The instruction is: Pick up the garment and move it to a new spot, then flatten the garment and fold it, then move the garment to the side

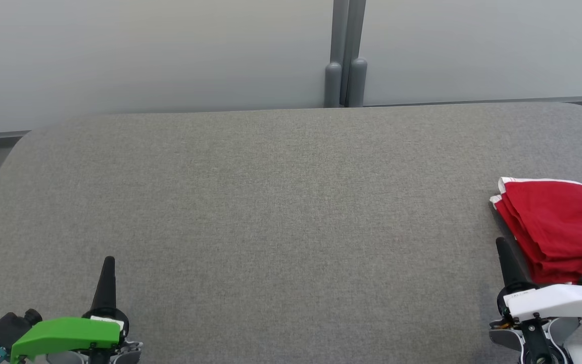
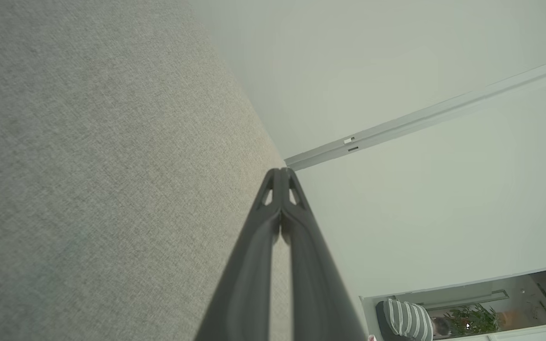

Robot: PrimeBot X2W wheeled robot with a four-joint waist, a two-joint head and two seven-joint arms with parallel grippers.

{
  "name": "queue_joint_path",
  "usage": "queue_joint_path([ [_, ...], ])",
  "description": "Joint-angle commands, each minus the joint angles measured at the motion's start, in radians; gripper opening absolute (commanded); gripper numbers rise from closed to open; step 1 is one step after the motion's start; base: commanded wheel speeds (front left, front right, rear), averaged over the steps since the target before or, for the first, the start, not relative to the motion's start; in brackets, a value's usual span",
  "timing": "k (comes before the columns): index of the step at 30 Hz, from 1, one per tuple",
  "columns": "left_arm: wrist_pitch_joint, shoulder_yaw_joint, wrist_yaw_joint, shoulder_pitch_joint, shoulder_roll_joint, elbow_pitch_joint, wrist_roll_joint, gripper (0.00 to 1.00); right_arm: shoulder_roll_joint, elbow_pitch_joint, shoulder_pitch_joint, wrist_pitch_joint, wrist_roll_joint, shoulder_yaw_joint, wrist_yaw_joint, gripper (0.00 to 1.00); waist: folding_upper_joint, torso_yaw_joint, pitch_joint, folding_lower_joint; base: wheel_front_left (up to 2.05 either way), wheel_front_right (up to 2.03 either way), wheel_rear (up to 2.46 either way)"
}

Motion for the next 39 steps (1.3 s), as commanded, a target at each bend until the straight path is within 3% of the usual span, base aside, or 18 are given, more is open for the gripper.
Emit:
queue_joint_path([
  [1, 0.004, 0.007, -0.003, -0.026, 0.001, -0.011, -0.026, 0.0, -0.007, -0.011, -0.019, 0.007, 0.029, -0.003, 0.001, 0.0, 0.0039, -0.001, 0.0, 0.0, 0.0, 0.0, 0.0],
  [39, 0.091, 0.056, -0.005, -0.067, -0.028, -0.017, -0.309, 0.0, -0.011, -0.01, -0.047, 0.09, 0.408, -0.009, 0.0, 0.0, 0.006, -0.032, 0.005, 0.0, 0.0, 0.0, 0.0],
])
